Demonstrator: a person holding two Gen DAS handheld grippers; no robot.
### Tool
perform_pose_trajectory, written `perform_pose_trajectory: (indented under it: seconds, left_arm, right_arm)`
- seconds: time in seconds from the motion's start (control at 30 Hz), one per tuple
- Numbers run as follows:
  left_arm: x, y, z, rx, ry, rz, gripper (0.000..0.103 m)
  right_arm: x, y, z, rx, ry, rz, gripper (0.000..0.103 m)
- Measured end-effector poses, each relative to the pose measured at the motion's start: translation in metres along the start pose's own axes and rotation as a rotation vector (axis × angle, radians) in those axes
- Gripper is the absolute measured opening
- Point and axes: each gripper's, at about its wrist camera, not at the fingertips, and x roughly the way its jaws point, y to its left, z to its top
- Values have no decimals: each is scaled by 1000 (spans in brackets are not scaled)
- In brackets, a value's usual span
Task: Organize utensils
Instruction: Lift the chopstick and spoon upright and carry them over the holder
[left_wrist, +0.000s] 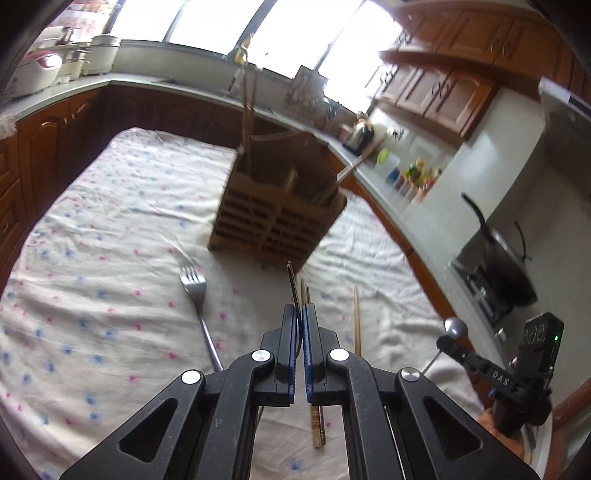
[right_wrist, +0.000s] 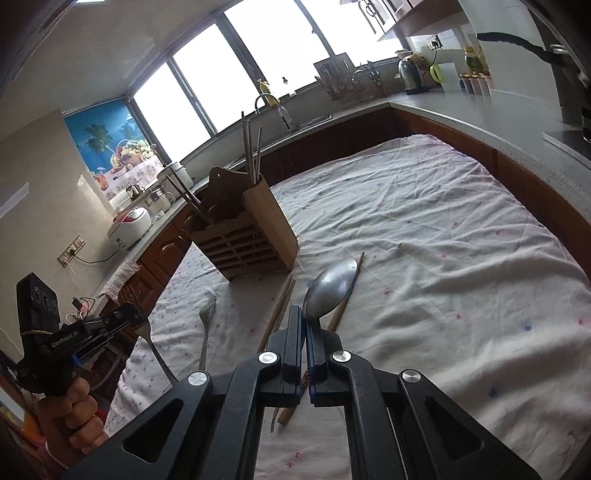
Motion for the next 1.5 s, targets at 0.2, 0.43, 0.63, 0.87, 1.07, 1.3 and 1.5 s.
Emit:
perform_pose_trajectory:
  seconds: [0.2, 0.43, 0.63, 0.87, 1.07, 1.3, 1.5]
  left_arm:
    - [-27, 12, -3, -36, -45, -3, 1]
    - [-41, 18, -3, -54, -69, -20, 0]
    - [-47, 22, 0, -67, -90, -36, 0]
    - [-54, 28, 5, -82, -127, -52, 0]
    - [-55, 31, 12, -89, -154, -64, 0]
    - [-51, 32, 25, -79, -188, -79, 0]
    - [-45, 30, 43, -58, -218, -90, 0]
  right_arm:
    - [-6, 15, 6, -27, -29, 16, 2]
    - [-12, 27, 12, -52, -52, 30, 2]
    - [-14, 35, 18, -67, -74, 41, 2]
    - [-13, 42, 25, -75, -95, 55, 2]
    - [-11, 49, 33, -85, -111, 66, 2]
    - [-9, 57, 49, -101, -152, 73, 2]
    - [-5, 64, 68, -113, -194, 79, 2]
